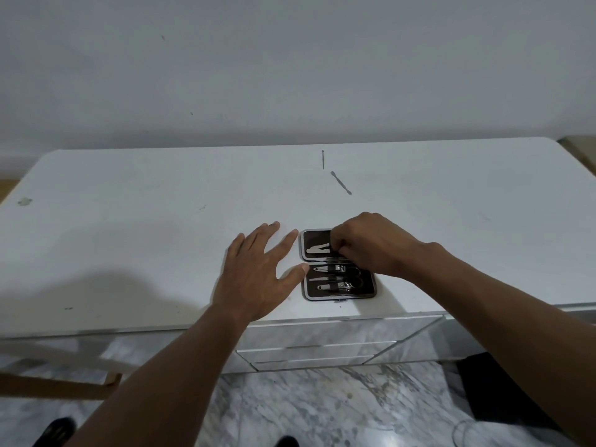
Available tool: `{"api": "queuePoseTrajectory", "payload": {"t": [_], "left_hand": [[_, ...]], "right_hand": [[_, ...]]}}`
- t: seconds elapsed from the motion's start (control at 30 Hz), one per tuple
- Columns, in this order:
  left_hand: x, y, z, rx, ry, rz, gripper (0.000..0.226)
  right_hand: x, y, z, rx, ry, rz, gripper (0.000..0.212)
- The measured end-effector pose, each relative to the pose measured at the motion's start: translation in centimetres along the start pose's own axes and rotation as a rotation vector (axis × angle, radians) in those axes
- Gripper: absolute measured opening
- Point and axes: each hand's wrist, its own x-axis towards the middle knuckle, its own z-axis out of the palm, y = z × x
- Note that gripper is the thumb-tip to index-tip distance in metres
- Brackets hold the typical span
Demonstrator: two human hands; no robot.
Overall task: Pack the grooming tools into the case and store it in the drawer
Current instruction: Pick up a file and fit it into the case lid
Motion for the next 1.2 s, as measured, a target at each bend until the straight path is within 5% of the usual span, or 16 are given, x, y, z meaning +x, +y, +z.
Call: {"api": "queuePoseTrajectory", "payload": {"t": [0.57,0.8,1.2], "left_hand": [[0.1,0.1,-0.2,-0.015,0.002,0.011,0.07],[0.0,0.1,-0.5,-0.024,-0.001,0.001,0.068],[0.2,0.4,-0.8,-0.03,-0.042,-0.012,0.067]], "right_hand": [[0.1,1.2,-1.5,0.022,0.08,0.09,0.02],[3.7,2.8,-2.4,0.002,0.193,0.231,0.023],[11.7,4.3,-2.8,0.056,0.143,0.459,0.016]]}}
